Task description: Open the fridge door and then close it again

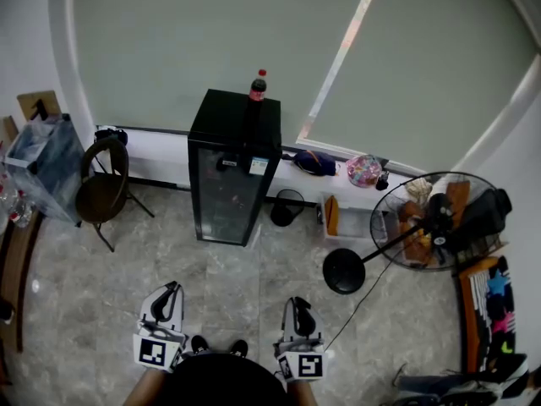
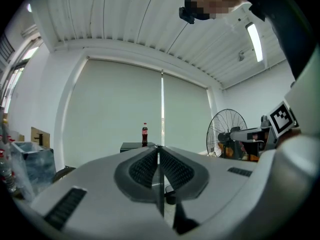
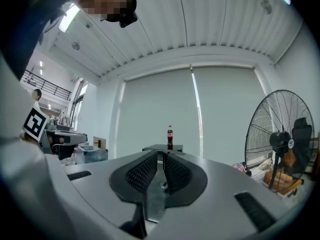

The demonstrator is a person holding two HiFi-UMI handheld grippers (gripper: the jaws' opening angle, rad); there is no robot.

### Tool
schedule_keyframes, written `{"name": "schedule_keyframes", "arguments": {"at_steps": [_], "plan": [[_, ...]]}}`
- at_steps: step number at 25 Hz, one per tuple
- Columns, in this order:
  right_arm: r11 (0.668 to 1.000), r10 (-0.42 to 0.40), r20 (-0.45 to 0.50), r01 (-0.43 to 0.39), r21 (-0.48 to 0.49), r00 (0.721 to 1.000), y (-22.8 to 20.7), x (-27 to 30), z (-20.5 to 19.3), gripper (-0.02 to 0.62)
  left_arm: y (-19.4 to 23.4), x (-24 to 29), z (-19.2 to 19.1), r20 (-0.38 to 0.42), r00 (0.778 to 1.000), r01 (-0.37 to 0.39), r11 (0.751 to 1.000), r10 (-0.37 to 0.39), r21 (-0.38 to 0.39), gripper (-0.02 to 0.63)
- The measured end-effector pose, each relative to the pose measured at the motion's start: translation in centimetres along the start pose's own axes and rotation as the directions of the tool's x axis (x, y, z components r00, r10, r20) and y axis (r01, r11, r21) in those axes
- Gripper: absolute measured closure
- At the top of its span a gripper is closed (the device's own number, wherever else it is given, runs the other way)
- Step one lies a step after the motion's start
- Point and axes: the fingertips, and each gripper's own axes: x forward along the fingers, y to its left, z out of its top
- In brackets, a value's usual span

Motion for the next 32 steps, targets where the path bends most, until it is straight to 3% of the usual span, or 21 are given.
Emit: {"name": "schedule_keyframes", "arguments": {"at_steps": [4, 15, 32], "plan": [[1.0, -0.003, -0.018, 0.004, 0.029, 1.0, -0.1, 0.1, -0.2, 0.527, 0.0, 0.2, -0.2, -0.008, 1.0, 0.005, 1.0, -0.005, -0.001, 0.568], [0.999, 0.006, -0.019, -0.005, 0.045, 1.0, -0.3, 0.5, -0.4, 0.401, -0.2, 0.7, -0.6, -0.031, 0.999, 0.023, 1.0, -0.022, 0.015, 0.393], [0.997, 0.012, -0.022, -0.01, 0.072, 1.0, -0.1, 0.6, -0.3, 0.218, 1.0, 0.3, -0.9, -0.041, 0.999, -0.011, 0.999, 0.013, 0.047, 0.137]]}}
